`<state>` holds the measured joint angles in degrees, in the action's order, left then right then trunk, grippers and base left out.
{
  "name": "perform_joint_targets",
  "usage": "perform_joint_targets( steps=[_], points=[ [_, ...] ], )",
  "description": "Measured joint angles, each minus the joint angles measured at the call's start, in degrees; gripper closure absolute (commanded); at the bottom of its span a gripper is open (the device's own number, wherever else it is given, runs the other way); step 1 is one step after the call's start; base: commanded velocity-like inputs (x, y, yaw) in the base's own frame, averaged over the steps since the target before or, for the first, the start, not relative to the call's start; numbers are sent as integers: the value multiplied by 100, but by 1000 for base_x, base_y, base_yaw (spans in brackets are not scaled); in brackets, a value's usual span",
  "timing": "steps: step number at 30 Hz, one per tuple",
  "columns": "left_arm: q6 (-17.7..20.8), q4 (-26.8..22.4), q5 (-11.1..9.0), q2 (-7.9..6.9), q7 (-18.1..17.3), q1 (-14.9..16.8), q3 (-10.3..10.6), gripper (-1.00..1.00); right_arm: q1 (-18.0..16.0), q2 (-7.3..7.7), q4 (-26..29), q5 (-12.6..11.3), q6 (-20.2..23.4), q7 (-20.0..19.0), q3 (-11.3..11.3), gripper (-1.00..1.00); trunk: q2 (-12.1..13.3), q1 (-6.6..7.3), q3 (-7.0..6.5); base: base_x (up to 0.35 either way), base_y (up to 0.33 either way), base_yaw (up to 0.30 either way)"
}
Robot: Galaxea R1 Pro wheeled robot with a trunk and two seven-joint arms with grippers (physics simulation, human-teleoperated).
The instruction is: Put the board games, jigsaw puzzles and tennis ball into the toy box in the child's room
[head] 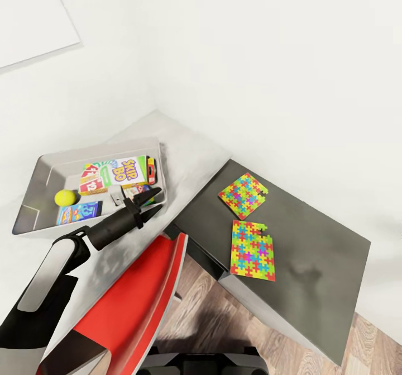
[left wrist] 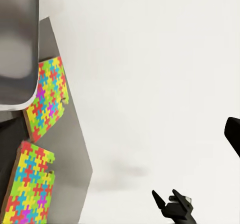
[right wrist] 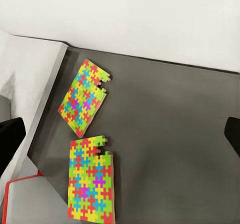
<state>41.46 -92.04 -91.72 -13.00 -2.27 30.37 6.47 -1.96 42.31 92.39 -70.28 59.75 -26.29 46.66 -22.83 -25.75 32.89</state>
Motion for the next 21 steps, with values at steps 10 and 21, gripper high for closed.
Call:
perform_joint_targets(
  steps=[10, 21],
  points=[
    [2, 0, 159, 2, -27, 0, 0, -100, 0, -12, 0, 0, 0, 0, -9, -100, 0, 0, -1, 0, 0, -6],
    [434, 30, 370, 6, 690, 723, 300, -100, -13, -35, 0, -2, 0, -1, -13, -100, 0, 0, -1, 0, 0, -33]
  ],
)
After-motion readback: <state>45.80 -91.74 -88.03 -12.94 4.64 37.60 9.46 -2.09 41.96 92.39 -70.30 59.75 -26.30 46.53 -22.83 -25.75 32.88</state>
